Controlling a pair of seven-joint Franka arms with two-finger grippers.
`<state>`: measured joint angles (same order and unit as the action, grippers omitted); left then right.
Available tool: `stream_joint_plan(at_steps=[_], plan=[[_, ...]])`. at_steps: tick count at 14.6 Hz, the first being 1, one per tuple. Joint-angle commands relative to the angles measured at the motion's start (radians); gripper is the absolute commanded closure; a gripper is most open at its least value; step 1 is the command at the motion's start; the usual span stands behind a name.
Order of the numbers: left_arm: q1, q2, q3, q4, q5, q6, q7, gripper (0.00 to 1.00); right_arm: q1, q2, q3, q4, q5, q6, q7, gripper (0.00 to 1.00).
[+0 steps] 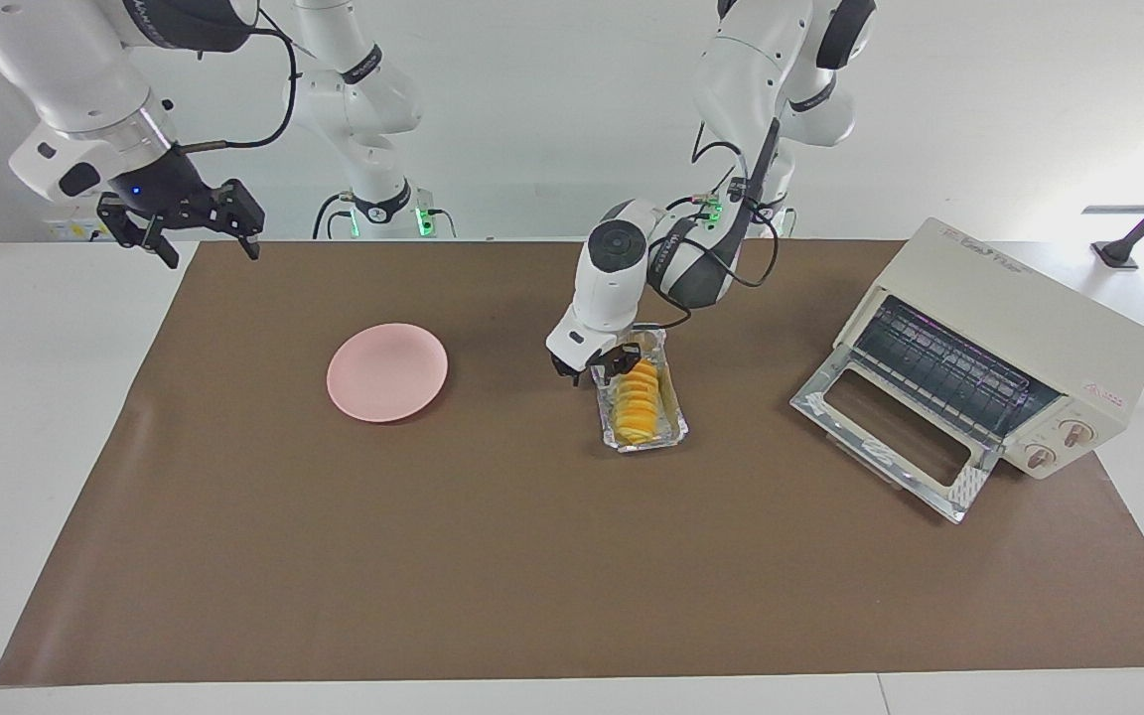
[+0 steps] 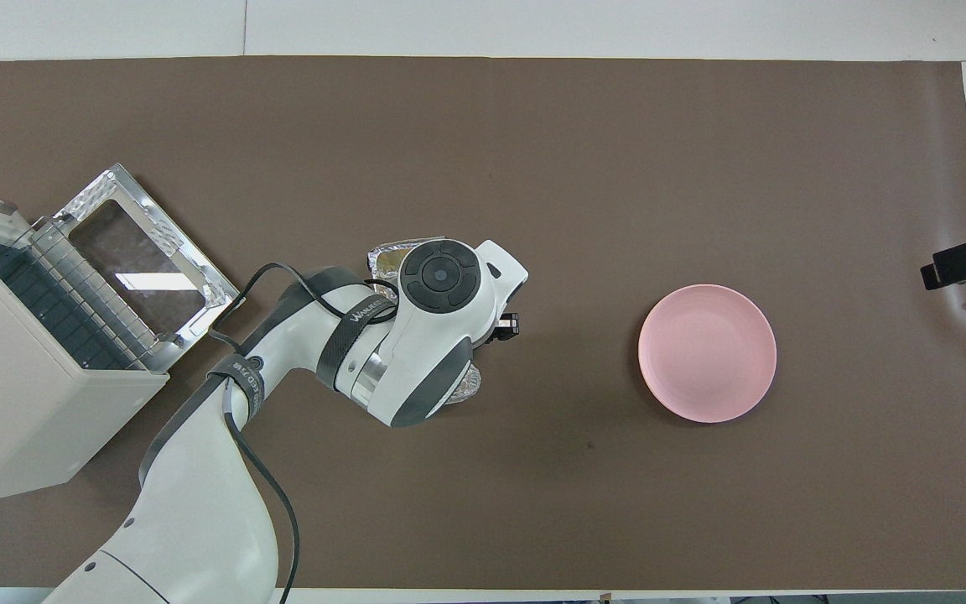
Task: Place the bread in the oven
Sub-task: 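Grasp the foil tray with the left gripper while the right gripper withdraws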
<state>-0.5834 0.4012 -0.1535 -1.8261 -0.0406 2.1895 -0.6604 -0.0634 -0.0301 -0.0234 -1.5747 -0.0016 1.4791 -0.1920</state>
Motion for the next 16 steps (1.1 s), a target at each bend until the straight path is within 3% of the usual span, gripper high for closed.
stream_joint_plan(at_steps=[1,5,9,14,16], plan=[[-0.001,-0.010,0.005,-0.019,0.002,0.006,-0.046,1.00,-0.021,-0.025,0.017,-0.030,-0.035,-0.002,-0.032,0.00],[0.005,-0.012,0.018,0.036,0.001,-0.071,-0.122,1.00,-0.015,-0.025,0.031,-0.025,-0.035,0.001,-0.020,0.00],[0.037,-0.070,0.126,0.140,-0.004,-0.189,-0.156,1.00,-0.016,-0.027,0.031,-0.031,-0.031,0.001,-0.015,0.00],[0.117,-0.064,0.314,0.171,0.028,-0.174,-0.128,1.00,-0.018,-0.025,0.028,-0.030,-0.021,0.003,-0.006,0.00],[0.202,-0.065,0.330,0.157,0.030,-0.165,-0.041,1.00,-0.018,-0.027,0.026,-0.030,-0.018,0.003,-0.006,0.00]])
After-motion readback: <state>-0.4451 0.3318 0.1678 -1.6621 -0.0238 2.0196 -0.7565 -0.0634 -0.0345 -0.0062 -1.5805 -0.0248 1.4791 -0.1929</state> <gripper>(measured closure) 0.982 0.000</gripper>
